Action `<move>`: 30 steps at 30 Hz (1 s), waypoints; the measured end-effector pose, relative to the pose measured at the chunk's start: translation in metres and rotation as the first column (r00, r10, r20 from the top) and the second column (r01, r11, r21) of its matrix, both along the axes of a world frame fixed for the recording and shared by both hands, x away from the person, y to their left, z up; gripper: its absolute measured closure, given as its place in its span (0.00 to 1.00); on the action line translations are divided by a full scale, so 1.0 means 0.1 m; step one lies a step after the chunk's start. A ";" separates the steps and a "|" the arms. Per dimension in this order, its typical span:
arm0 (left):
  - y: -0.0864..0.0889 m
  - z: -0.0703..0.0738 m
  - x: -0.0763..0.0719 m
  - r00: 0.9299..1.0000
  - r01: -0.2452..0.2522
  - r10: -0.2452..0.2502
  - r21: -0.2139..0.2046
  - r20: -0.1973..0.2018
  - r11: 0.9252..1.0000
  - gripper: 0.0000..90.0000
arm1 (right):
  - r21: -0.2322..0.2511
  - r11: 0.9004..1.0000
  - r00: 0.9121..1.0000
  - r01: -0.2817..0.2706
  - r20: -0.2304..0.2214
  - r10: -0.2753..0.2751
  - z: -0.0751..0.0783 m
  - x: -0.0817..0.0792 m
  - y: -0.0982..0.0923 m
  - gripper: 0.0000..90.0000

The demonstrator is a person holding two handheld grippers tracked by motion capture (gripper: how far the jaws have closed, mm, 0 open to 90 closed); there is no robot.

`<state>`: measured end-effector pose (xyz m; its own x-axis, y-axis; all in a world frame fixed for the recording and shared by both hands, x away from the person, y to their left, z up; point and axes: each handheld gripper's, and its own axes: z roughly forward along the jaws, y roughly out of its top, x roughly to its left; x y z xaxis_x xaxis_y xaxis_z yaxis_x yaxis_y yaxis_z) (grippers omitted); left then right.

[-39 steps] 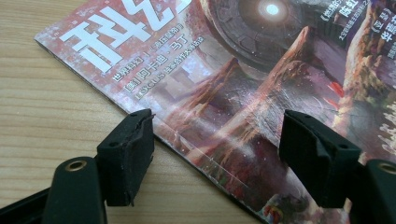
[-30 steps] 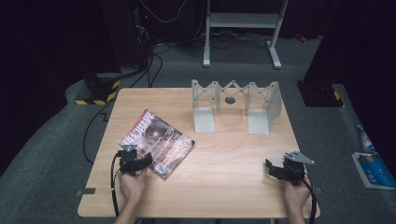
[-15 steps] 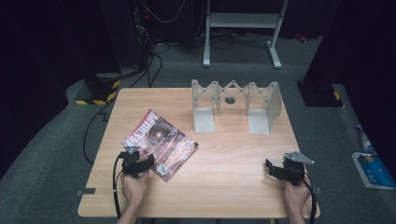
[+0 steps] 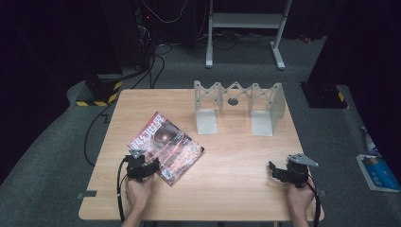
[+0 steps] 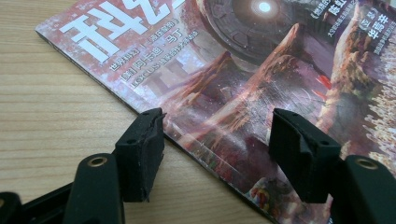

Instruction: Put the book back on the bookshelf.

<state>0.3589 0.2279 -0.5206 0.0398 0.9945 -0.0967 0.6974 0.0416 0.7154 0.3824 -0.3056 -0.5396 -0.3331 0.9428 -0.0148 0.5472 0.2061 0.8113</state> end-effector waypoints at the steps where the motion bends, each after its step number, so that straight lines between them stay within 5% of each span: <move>1: -0.01 0.00 0.00 1.000 -0.001 0.001 -0.001 0.005 1.000 0.39 | -0.002 1.000 1.000 -0.002 0.002 0.002 0.00 0.00 0.00 0.12; 30: -0.18 -0.01 -0.17 0.997 0.075 -0.075 -0.006 0.016 0.997 0.44 | 0.002 1.000 1.000 0.002 -0.004 -0.002 0.00 -0.01 0.00 0.12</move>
